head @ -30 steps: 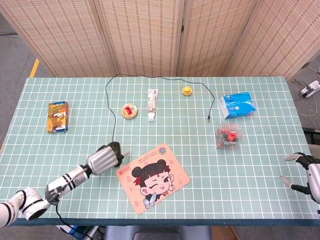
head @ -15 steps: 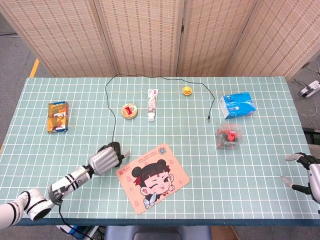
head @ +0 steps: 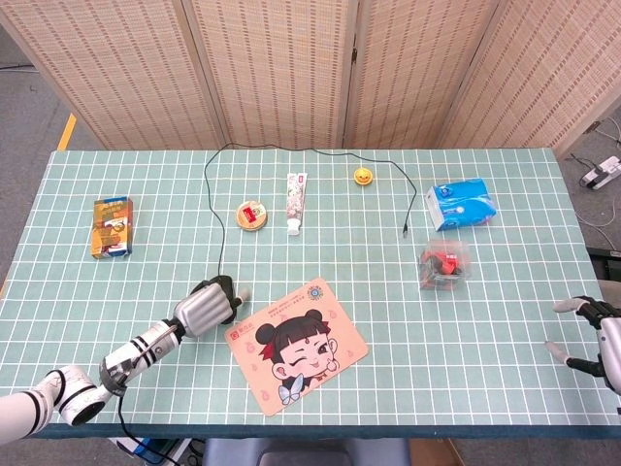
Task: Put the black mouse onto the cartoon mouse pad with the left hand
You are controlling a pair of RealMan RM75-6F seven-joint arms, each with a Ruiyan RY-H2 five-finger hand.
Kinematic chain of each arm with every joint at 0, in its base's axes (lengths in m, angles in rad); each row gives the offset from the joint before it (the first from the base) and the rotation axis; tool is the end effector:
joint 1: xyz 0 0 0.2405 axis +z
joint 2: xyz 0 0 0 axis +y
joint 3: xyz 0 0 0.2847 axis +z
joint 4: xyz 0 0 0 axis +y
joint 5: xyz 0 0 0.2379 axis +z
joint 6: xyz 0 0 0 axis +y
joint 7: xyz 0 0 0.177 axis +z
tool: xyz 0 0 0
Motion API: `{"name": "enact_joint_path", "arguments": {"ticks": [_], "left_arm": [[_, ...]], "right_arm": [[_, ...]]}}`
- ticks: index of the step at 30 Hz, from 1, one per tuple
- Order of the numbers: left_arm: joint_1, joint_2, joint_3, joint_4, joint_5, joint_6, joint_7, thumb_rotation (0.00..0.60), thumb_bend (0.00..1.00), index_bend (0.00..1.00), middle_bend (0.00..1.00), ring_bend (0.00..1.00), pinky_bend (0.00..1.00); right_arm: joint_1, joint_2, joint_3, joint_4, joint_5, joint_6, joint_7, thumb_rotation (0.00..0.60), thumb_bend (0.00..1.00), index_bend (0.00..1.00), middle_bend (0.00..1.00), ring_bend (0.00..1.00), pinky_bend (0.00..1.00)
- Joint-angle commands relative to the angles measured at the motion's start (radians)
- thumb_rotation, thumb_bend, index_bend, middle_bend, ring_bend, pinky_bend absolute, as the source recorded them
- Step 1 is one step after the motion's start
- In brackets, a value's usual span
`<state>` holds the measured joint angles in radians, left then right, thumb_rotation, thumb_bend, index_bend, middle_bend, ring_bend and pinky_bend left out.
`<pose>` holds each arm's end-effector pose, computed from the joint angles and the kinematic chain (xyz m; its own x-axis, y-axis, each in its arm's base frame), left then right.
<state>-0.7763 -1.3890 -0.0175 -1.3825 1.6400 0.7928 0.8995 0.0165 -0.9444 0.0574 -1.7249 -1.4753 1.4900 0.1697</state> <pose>-0.1947 0.3762 -0.0466 0.9186 -0.3746 0.1261 -0.1639 -0.6515 -0.7408 -0.3510 -0.1956 0.1990 0.2918 -0.0040 0.9565 -0.9538 0.0735 0.2913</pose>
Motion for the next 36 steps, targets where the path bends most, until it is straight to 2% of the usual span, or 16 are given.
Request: {"name": "enact_joint_path", "arguments": {"ticks": [1,10,23,30,36], "left_arm": [[-0.001,-0.002,0.004,0.002,-0.001,0.004,-0.002,0.6,0.21,0.21,1.0,0.95,1.0],[-0.005,-0.003,0.013,0.004,-0.009,0.016,-0.002,0.6,0.21,0.29,1.0,0.94,1.0],[-0.011,0.004,0.025,-0.01,-0.009,0.037,-0.01,0.6,0.21,0.49,1.0,0.94,1.0],[-0.015,0.046,0.014,-0.1,-0.027,0.041,0.026,0.6,0.21,0.52,1.0,0.94,1.0],[-0.016,0.094,0.0,-0.24,-0.085,0.025,0.116,0.6,0.21,0.53,1.0,0.94,1.0]], "right_arm": [[0.0,0.0,0.0,-0.001,0.001,-0.001,0.0,0.6,0.13,0.4,0.4,0.37,0.42],[-0.001,0.0,0.001,0.0,0.002,-0.001,0.0,0.6,0.13,0.4,0.4,0.37,0.42],[0.0,-0.002,0.002,0.002,0.005,-0.007,0.0,0.6,0.13,0.4,0.4,0.37,0.42],[0.0,0.001,0.001,0.002,0.003,-0.006,0.005,0.6,0.13,0.4,0.4,0.37,0.42],[-0.007,0.008,0.001,-0.002,-0.009,0.009,0.017,0.6,0.13,0.4,0.4,0.37,0.42]]}}
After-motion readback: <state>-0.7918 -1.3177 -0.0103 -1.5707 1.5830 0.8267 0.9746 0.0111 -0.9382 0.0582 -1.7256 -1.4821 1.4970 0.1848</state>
